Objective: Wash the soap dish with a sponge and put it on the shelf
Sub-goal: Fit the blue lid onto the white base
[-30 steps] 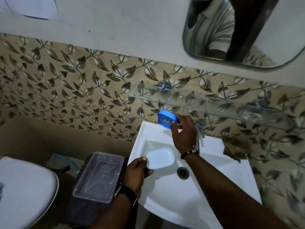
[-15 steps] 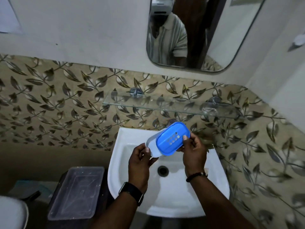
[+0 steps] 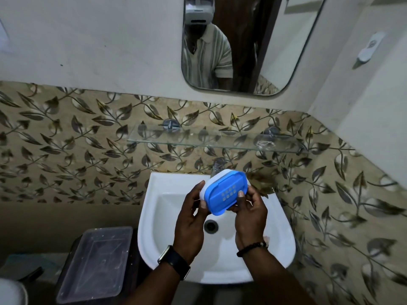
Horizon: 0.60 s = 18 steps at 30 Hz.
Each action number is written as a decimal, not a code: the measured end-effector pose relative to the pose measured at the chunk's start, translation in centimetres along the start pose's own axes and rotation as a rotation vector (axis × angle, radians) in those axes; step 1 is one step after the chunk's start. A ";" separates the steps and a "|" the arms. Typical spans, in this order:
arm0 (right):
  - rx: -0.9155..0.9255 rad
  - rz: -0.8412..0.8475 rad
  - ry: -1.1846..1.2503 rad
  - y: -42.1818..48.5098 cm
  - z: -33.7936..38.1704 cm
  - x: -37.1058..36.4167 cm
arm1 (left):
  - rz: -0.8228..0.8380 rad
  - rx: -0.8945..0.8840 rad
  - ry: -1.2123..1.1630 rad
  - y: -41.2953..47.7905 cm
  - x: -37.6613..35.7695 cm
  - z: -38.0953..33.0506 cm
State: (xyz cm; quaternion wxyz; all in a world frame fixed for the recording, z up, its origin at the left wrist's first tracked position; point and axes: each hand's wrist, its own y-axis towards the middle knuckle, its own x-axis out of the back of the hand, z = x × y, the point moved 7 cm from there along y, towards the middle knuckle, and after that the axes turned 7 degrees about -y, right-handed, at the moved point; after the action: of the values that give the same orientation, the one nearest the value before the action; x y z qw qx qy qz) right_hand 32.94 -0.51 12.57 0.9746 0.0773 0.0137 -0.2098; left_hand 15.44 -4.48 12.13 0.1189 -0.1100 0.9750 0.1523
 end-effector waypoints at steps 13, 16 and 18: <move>0.013 0.296 -0.025 0.7 0.7 0.4 | 0.033 -0.099 0.038 1.3 1.0 -0.8; 0.074 0.575 -0.025 1.5 2.5 0.8 | 0.144 -0.102 0.053 2.0 1.0 -1.3; 0.132 0.679 -0.118 2.0 3.8 1.4 | 0.222 -0.089 0.073 2.4 0.9 -1.6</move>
State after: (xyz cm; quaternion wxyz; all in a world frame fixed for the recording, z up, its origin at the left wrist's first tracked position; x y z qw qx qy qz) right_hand 35.00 0.16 16.54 0.9808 0.1279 -0.0828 0.1218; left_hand 13.65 -2.97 13.98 0.0607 -0.0121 0.9771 0.2034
